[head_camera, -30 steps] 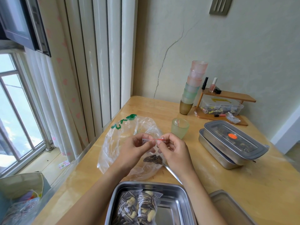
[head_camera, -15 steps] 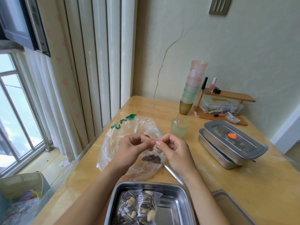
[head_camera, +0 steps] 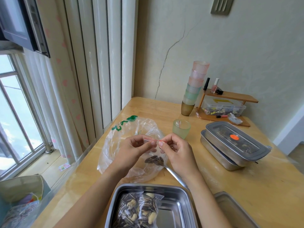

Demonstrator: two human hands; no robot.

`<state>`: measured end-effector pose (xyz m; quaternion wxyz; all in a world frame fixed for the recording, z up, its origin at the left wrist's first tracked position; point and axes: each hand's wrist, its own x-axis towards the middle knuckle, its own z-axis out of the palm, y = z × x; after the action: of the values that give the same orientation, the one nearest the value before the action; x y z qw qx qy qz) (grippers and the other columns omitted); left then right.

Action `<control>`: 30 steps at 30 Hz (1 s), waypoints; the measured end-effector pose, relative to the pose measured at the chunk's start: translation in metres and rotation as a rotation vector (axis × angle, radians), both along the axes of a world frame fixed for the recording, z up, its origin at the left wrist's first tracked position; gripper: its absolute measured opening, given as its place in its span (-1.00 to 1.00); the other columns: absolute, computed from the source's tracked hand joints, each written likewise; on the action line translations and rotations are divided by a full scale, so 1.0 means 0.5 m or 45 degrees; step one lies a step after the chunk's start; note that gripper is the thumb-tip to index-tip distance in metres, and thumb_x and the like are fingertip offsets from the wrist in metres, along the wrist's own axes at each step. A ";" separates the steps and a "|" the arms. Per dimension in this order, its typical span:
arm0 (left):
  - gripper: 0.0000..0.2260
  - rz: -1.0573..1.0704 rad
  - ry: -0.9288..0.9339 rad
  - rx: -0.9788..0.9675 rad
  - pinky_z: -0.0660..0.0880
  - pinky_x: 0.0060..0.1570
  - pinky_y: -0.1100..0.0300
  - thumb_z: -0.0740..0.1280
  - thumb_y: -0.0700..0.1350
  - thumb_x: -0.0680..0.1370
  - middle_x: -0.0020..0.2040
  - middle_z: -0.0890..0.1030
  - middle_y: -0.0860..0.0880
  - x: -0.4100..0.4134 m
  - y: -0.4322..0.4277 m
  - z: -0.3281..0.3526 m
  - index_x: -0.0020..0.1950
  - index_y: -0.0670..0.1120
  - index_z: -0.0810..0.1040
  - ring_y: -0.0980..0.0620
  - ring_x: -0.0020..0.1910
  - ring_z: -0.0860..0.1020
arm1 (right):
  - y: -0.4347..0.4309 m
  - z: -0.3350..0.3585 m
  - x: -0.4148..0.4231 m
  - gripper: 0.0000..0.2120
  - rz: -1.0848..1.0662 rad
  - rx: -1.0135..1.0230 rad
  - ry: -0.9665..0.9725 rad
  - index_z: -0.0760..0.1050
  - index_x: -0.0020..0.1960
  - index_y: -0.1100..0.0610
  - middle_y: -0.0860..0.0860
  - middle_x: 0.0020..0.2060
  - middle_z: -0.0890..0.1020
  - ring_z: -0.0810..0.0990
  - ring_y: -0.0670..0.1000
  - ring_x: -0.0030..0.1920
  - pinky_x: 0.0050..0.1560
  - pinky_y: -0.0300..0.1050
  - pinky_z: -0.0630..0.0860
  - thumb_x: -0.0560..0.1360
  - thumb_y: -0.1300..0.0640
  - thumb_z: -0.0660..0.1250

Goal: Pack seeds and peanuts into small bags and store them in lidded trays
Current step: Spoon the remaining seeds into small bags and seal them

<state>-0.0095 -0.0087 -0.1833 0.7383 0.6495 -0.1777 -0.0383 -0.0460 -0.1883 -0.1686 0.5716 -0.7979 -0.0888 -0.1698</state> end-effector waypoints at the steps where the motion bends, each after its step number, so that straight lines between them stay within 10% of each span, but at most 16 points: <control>1: -0.83 0.012 0.006 -0.003 0.59 0.01 0.11 0.46 -0.16 0.56 -0.05 0.73 -0.21 0.000 -0.001 0.000 0.06 -0.24 0.70 -0.08 -0.09 0.70 | 0.000 0.000 0.000 -0.89 -0.006 -0.003 -0.001 0.62 -0.12 0.02 0.01 -0.27 0.68 0.66 0.10 -0.19 -0.05 0.19 0.61 0.58 0.16 0.45; 30: -0.82 0.086 -0.057 0.021 0.55 -0.12 0.30 0.36 -0.12 0.63 -0.13 0.74 -0.09 -0.004 -0.002 0.002 0.09 -0.18 0.71 0.08 -0.18 0.68 | -0.003 0.000 0.000 -0.93 0.041 0.132 0.145 0.62 -0.01 0.14 0.05 -0.18 0.76 0.74 0.03 -0.14 -0.12 -0.17 0.60 0.63 0.18 0.38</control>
<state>-0.0113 -0.0097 -0.1822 0.7297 0.6619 -0.1717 -0.0003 -0.0460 -0.1898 -0.1686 0.6188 -0.7741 -0.0600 -0.1194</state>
